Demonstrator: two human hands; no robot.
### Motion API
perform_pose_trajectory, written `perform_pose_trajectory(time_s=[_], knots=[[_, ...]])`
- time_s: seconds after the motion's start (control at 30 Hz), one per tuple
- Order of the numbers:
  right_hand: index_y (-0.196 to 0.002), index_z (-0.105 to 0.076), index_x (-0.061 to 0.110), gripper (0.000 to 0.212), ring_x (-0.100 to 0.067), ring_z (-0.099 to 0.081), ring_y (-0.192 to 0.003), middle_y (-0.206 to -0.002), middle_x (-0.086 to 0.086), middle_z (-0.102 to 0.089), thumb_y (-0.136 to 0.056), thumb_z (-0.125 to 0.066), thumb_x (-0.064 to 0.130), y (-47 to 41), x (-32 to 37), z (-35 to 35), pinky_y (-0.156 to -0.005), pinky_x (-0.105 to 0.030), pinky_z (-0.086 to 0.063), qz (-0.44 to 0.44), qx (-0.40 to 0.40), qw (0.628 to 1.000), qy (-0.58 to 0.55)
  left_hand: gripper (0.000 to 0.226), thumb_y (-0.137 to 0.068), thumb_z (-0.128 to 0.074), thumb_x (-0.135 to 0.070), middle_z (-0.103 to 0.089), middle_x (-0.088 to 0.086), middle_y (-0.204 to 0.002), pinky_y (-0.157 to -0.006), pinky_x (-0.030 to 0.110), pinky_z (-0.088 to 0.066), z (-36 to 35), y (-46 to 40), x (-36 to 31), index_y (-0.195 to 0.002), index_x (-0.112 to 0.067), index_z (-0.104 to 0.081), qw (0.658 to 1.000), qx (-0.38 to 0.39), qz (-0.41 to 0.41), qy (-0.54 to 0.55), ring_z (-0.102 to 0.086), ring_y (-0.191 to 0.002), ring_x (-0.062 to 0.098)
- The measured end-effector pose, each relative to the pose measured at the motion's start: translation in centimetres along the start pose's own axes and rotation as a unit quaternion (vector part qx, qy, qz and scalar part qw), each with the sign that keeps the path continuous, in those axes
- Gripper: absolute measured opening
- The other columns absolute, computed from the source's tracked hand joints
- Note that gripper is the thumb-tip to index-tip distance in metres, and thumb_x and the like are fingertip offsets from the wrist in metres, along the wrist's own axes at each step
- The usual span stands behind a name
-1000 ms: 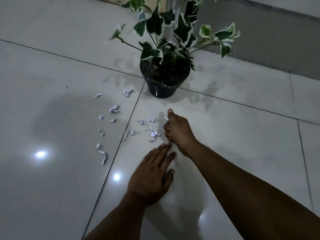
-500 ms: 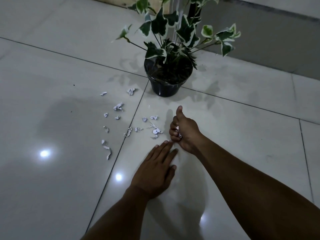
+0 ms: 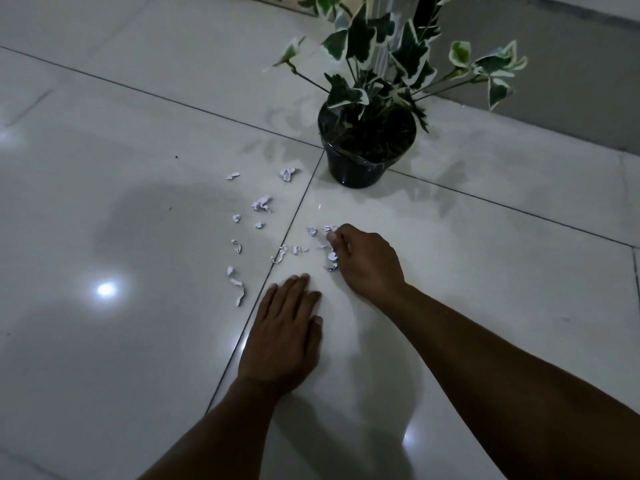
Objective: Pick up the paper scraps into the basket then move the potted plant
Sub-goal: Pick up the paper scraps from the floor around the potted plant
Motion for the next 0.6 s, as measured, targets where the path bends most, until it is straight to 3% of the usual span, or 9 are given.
perform_pose_trajectory(time_s=[0.2,0.4,0.5,0.6], knots=[[-0.126,-0.045,0.021,0.043,-0.030,-0.066,-0.092,-0.104,-0.004,-0.070,-0.101,-0.033,0.055,0.7,0.9,-1.2,-0.065,-0.037,-0.037,0.075,0.011,0.988,0.133,0.045,-0.099,-0.045,-0.034,-0.040,0.006,-0.157,-0.122,0.043,-0.021,-0.1,0.0,0.0,-0.139,-0.016,-0.055,1.000,0.008,0.016,0.012,-0.030,-0.149,0.020],[-0.114,-0.052,0.013,0.036,-0.034,-0.064,-0.088,-0.103,-0.010,-0.066,-0.108,-0.028,0.039,1.2,1.7,-2.4,-0.061,-0.037,-0.034,0.147,0.017,0.971,0.188,0.044,-0.099,-0.043,-0.035,-0.041,0.005,-0.156,-0.124,0.037,-0.015,0.1,0.0,0.1,-0.137,-0.018,-0.056,0.999,0.011,0.023,0.021,-0.029,-0.148,0.019],[-0.108,-0.058,0.012,0.044,-0.035,-0.065,-0.086,-0.095,-0.012,-0.070,-0.106,-0.028,0.044,0.4,1.6,-1.6,-0.067,-0.038,-0.042,0.087,0.000,0.992,0.089,0.043,-0.098,-0.045,-0.034,-0.041,0.004,-0.156,-0.124,0.036,-0.013,0.2,0.0,0.0,-0.137,-0.018,-0.056,0.999,0.009,0.025,0.026,-0.029,-0.148,0.018],[-0.077,-0.056,0.018,0.045,-0.025,-0.058,-0.074,-0.072,-0.003,-0.063,-0.105,-0.035,0.045,-0.4,1.1,-0.7,-0.068,-0.033,-0.039,0.000,-0.036,0.993,-0.111,0.043,-0.098,-0.047,-0.034,-0.040,0.004,-0.157,-0.124,0.036,-0.013,0.3,-0.1,0.1,-0.137,-0.018,-0.055,0.999,0.011,0.026,0.029,-0.028,-0.149,0.018]])
Point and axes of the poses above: each hand's wrist, its own y-axis away from the middle knuckle, its own z-axis out of the back of the hand, x = y × z, the point moved 3 cm from there along -y, towards the middle knuckle
